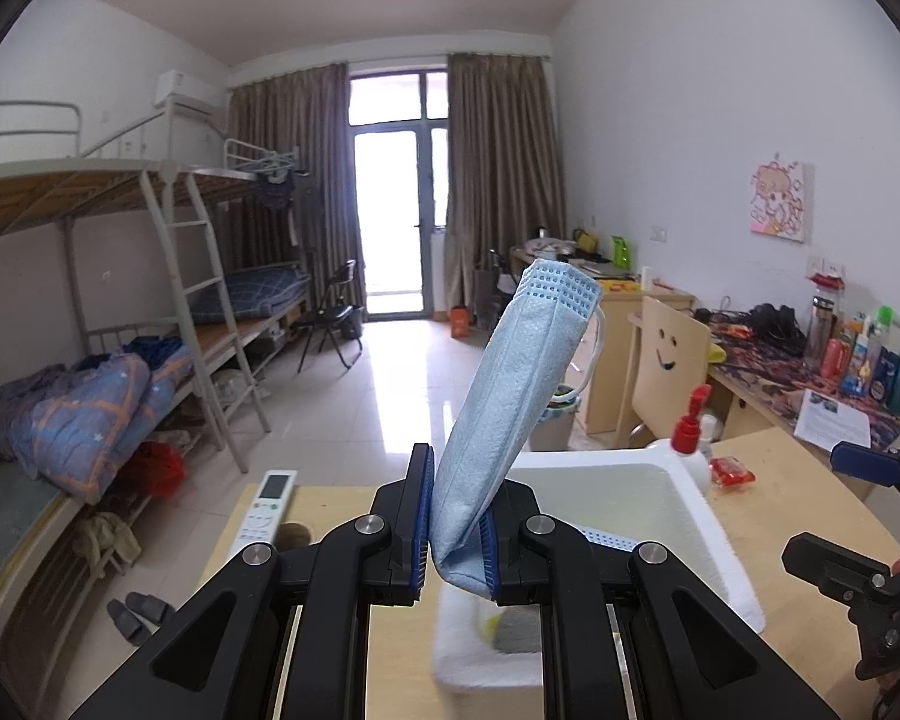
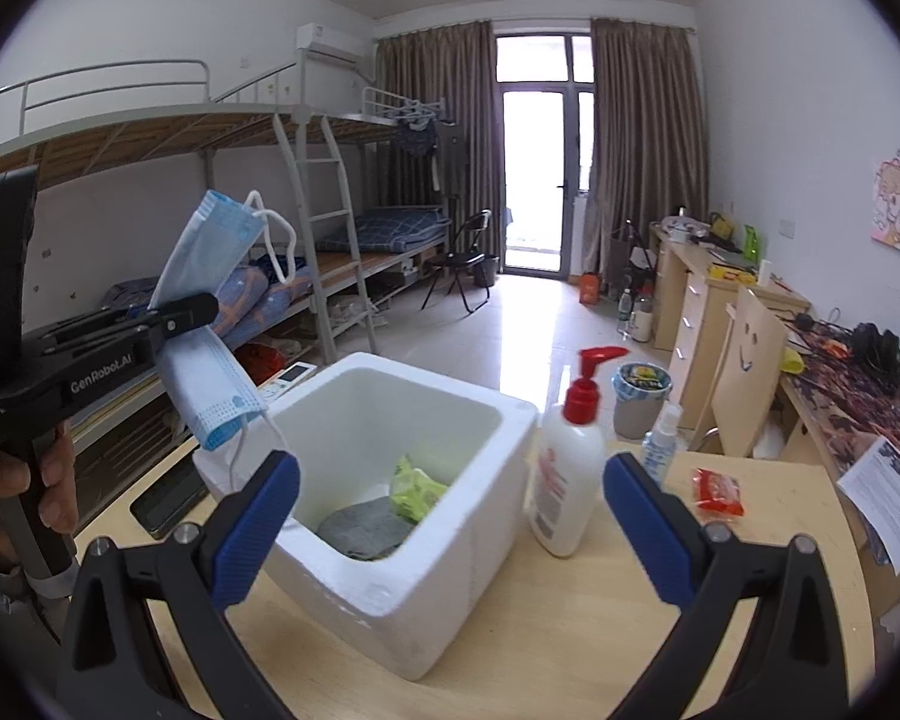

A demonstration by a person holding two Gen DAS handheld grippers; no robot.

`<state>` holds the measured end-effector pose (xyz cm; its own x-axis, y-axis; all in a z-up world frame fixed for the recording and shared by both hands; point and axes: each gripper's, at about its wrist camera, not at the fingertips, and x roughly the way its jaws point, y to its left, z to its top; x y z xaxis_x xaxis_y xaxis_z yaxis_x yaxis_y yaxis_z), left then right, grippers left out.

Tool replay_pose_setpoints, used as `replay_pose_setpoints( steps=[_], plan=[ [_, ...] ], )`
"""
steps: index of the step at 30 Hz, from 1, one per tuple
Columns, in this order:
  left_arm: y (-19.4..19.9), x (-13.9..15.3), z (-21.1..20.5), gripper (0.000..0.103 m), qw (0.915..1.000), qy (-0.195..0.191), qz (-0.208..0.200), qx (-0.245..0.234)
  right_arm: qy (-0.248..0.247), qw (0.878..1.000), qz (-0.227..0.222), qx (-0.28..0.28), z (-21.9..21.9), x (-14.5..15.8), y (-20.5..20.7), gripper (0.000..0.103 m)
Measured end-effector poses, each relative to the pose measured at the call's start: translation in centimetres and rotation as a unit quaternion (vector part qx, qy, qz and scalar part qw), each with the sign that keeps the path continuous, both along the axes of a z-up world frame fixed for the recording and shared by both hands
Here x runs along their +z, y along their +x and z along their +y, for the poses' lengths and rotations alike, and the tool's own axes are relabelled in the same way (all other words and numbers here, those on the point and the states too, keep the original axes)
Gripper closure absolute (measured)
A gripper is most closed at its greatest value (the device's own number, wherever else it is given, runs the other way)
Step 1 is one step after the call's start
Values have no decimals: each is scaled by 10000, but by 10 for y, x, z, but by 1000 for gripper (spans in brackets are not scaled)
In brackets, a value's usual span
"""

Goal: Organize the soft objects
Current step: 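Lower the face mask into the foam box and open the left tool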

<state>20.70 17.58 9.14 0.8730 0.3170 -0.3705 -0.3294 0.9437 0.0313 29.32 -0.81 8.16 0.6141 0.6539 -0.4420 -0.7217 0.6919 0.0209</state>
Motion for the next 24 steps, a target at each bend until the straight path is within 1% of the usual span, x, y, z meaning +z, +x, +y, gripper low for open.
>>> replay_pose_setpoints(
  steps=[5, 13, 24],
  plan=[
    [13, -1, -9, 88, 9998, -17, 88, -197, 54, 9999, -28, -142, -15, 0, -1, 1],
    [38, -12, -24, 88, 9985, -106, 374, -376, 207, 9989, 8, -415, -47, -1, -2, 1],
    [61, -29, -30, 88, 9939, -226, 903, -589, 201, 9980, 34, -600, -58, -6, -8, 1]
  ],
)
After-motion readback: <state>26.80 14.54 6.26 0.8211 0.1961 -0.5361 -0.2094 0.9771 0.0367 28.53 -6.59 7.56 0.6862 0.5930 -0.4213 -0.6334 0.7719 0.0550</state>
